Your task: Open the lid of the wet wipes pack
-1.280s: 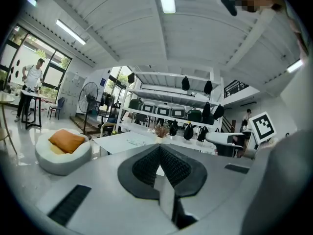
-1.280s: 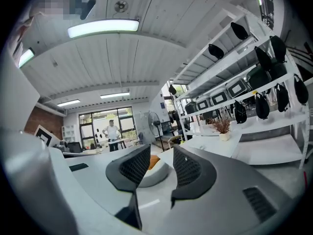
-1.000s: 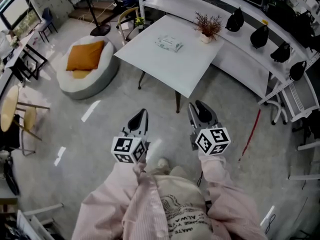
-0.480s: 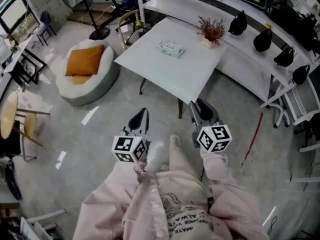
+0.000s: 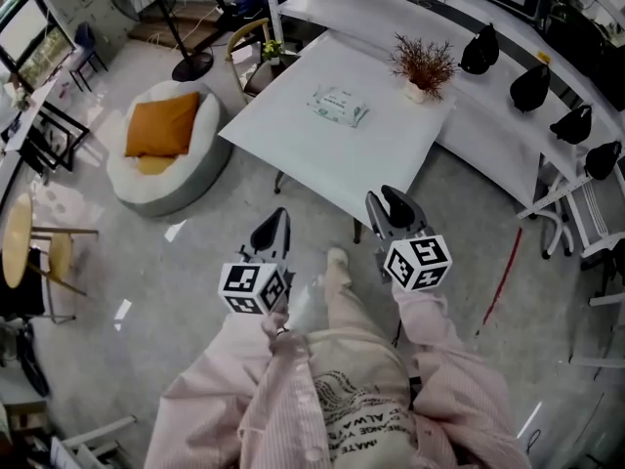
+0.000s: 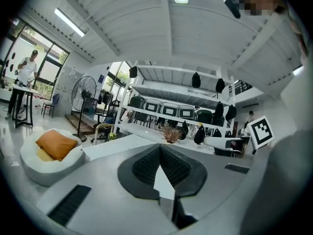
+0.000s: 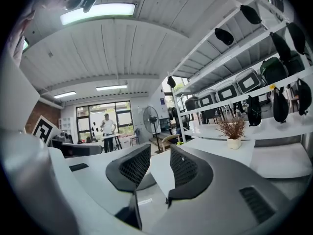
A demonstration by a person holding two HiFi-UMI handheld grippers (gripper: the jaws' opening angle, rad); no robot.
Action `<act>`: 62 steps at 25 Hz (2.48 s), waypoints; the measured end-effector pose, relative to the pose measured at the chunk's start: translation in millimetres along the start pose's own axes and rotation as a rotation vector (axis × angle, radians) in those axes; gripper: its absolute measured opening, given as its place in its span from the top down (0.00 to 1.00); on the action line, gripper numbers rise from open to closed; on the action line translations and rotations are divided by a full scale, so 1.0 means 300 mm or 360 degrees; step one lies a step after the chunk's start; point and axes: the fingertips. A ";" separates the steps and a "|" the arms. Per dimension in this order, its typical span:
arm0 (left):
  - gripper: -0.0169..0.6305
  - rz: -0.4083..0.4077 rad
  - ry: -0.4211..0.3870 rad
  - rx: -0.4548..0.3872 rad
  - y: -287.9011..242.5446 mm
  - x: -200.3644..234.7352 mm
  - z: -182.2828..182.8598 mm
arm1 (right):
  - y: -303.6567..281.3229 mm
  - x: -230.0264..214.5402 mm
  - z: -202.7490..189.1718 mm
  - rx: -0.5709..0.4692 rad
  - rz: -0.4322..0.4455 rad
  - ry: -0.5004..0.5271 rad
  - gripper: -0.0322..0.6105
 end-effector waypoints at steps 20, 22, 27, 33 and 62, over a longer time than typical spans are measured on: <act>0.98 0.0085 0.0094 0.0124 -0.609 0.342 0.116 | -0.711 -0.254 0.053 0.0201 0.0122 -0.0025 0.77; 0.98 0.0092 0.0101 0.0131 -0.643 0.359 0.117 | -0.748 -0.272 0.050 0.0212 0.0131 -0.0026 0.77; 0.98 0.0097 0.0127 0.0157 -0.715 0.388 0.105 | -0.830 -0.319 0.034 0.0239 0.0140 -0.0031 0.77; 0.98 0.0095 0.0152 0.0187 -0.792 0.429 0.094 | -0.935 -0.357 0.004 0.0282 0.0155 0.0016 0.77; 0.98 -0.0029 0.0507 0.0458 -1.204 0.733 -0.264 | -1.440 -0.347 -0.381 0.0623 0.0371 0.0679 0.77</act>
Point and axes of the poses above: the fingertips, and each gripper's own axes: y backward along the fingers, x to its left, z out of its top, and after that the axes turned 9 degrees about -z, right-handed
